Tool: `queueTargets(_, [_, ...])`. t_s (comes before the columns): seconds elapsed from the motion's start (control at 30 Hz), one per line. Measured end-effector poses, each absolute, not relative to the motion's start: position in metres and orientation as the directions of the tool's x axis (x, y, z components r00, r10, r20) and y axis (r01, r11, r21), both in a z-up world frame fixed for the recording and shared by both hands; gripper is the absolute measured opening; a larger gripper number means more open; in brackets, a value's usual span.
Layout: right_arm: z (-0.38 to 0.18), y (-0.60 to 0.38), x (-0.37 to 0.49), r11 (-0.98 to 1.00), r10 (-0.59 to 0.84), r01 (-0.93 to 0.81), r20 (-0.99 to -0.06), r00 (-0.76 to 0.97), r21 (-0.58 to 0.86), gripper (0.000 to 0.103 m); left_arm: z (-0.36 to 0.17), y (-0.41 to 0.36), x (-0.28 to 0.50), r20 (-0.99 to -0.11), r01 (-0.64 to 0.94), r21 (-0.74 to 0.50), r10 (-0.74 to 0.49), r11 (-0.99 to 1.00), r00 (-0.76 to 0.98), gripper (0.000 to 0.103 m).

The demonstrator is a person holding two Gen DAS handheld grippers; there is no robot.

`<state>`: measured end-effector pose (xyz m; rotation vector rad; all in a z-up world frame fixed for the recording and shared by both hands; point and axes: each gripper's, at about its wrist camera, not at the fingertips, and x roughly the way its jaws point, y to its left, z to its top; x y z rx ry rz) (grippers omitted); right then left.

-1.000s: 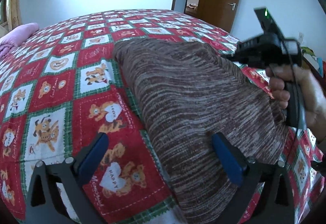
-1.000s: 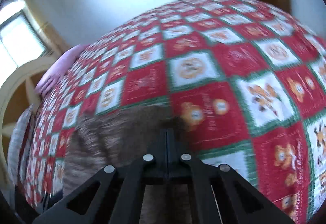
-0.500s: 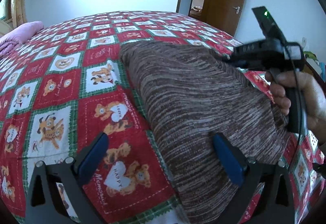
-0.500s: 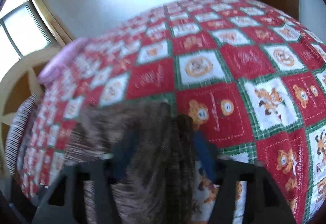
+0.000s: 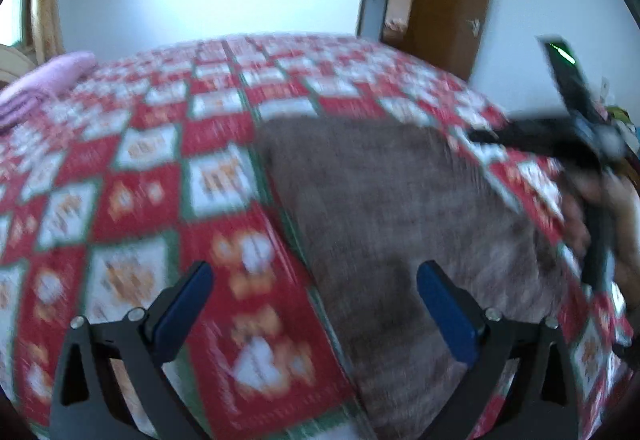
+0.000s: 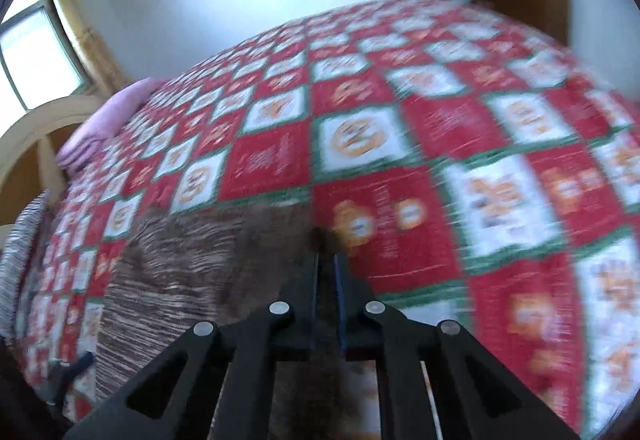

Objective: Fold small clothes

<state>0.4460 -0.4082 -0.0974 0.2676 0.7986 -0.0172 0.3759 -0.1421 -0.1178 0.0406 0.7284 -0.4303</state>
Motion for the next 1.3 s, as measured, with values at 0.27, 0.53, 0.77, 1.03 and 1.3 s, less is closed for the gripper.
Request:
queueTargets(0.27, [-0.087, -0.363, 0.354, 0.881, 0.459, -0.255, -0.592, 0.662, 0.398, 0.045, -0.120, -0.157, 0.456, -0.694, 0.230, 0.025, -0.148, 0.973, 0.705, 0.103])
queueTargets(0.53, [-0.150, -0.403, 0.333, 0.857, 0.450, -0.116, -0.618, 0.645, 0.503, 0.010, -0.144, -0.162, 0.458, -0.706, 0.216, 0.064, -0.109, 0.974, 0.700, 0.103])
queueTargets(0.77, [-0.146, -0.400, 0.330, 0.866, 0.447, -0.144, -0.613, 0.652, 0.478, 0.013, -0.139, -0.137, 0.396, -0.729, 0.267, -0.161, -0.297, 0.950, 0.616, 0.103])
queueTargets(1.03, [-0.111, -0.420, 0.339, 0.895, 0.356, -0.088, -0.579, 0.734, 0.438, 0.066, -0.157, -0.156, 0.394, -0.760, 0.318, -0.175, -0.334, 0.932, 0.558, 0.103])
queueTargets(1.3, [-0.140, -0.441, 0.412, 0.891, 0.338, 0.010, -0.677, 0.654, 0.455, 0.068, -0.160, -0.154, 0.390, -0.746, 0.321, -0.184, -0.345, 0.929, 0.570, 0.103])
